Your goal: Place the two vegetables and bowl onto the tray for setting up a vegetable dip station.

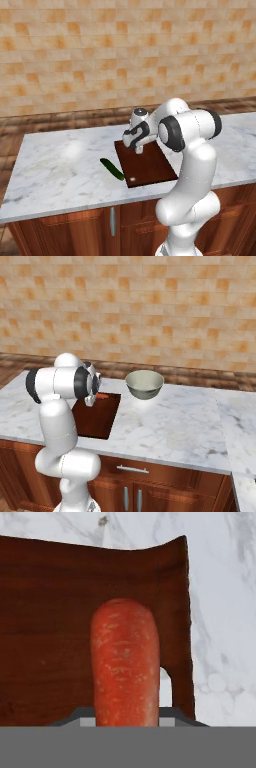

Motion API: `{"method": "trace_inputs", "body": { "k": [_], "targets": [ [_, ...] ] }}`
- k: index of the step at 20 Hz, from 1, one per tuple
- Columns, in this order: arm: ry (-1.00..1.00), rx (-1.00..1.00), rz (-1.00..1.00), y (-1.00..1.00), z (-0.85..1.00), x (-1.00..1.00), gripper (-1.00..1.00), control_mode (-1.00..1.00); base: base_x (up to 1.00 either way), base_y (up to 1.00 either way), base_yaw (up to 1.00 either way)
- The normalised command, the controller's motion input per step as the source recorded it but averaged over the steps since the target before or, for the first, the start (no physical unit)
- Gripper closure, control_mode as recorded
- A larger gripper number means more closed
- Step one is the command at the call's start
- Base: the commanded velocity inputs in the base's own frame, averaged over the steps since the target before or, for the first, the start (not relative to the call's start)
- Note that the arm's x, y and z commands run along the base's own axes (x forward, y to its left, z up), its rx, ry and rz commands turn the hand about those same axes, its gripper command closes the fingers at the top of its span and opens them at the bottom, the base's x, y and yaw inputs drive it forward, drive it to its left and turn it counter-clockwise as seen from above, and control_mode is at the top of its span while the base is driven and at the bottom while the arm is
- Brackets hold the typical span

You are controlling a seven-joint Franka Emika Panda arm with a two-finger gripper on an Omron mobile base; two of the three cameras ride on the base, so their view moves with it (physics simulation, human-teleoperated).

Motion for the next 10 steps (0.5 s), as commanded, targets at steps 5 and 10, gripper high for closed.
{"method": "trace_inputs", "body": {
  "k": [5, 10],
  "targets": [
    [0.00, 0.00, 0.05, 0.00, 0.00, 0.28, 1.00, -1.00, 0.00, 0.00, 0.00],
    [0.00, 0.00, 0.06, 0.00, 0.00, 0.08, 1.00, -1.00, 0.00, 0.00, 0.00]
  ]
}}
